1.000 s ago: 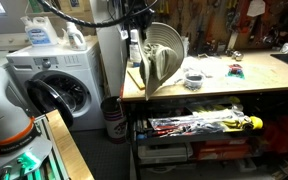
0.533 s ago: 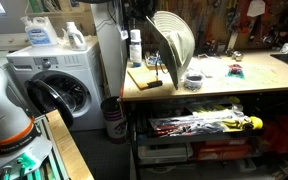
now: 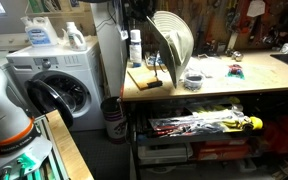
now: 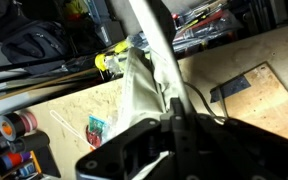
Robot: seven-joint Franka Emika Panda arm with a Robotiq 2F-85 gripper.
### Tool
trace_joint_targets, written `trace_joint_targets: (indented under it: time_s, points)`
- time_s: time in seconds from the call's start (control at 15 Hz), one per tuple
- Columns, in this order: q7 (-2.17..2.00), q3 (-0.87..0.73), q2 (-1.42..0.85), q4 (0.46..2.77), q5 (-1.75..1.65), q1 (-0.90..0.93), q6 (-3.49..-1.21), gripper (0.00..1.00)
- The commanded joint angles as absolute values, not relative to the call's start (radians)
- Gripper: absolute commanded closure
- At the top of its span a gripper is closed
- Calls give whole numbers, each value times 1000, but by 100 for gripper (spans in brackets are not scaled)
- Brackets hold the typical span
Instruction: Turn over the hat on the table
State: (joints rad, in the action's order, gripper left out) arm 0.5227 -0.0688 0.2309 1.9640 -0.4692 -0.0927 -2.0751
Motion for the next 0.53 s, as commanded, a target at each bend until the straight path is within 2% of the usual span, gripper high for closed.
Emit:
trace_joint_targets:
  time_s: [0.0,0.47]
  points:
    - [511,-59,257,2024,-515,-67,-2157,99]
    - [528,-61,290,2210,-613,-61,-2425,99]
